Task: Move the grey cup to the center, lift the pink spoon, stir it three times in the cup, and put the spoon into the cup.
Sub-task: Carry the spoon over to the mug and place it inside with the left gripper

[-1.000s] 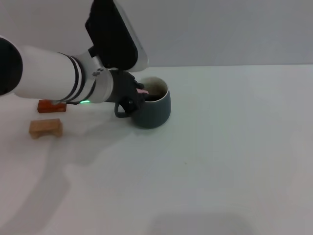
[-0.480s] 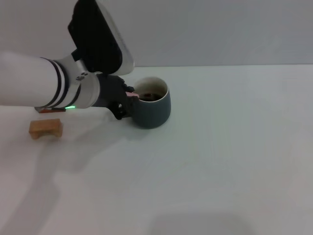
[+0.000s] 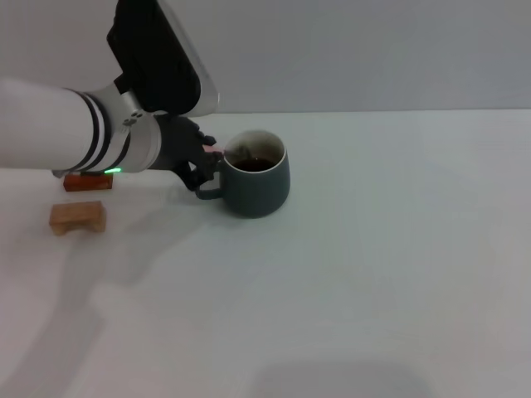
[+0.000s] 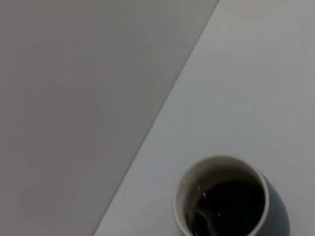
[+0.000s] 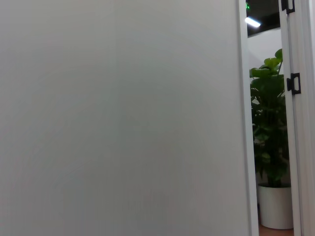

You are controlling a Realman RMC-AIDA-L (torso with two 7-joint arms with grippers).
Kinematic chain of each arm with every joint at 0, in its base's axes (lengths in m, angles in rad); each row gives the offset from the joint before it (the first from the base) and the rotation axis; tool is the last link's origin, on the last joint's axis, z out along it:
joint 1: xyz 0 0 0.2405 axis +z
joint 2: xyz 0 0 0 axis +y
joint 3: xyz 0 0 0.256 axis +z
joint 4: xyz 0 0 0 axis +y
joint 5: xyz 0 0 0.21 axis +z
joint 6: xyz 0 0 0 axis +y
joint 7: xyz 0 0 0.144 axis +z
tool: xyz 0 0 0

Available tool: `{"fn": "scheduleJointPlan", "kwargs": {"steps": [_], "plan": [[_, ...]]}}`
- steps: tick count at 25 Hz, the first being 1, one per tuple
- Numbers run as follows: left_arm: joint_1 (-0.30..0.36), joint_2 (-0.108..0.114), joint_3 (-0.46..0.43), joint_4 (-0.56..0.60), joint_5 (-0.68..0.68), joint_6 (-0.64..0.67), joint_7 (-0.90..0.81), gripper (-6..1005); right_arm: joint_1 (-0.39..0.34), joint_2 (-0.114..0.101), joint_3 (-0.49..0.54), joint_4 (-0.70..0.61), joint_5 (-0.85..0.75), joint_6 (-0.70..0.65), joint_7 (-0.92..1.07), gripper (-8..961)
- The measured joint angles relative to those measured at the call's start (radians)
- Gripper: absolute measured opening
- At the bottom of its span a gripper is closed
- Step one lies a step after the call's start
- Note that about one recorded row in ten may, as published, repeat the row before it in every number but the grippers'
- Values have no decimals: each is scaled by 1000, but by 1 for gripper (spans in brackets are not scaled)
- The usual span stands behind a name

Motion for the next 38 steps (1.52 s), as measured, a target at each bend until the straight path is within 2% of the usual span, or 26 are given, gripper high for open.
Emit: {"fn": "scheduleJointPlan", "kwargs": {"steps": [7,13,17,24,30,38], "plan": [[-21,-4,32,9,-7,20,3,170,-3,0,0,0,0,2,0,819],[-11,-4,63,-9,-8,21,-4,170,-3,0,0,-1,0,8,0,819],[38,-3,74,-49,-9,5,-4,169,1,0,-3,-2,0,20,0,819],[73,1,38,-74,-2,3,-4,170,7,0,-5,-2,0,19,0,819],[65,2,22,-59,-2,7,-1,169,9,0,-6,-2,0,18,0,819],[-16,-4,55,-5,-9,31,4,171,6,0,-3,-2,0,18,0,819]]}}
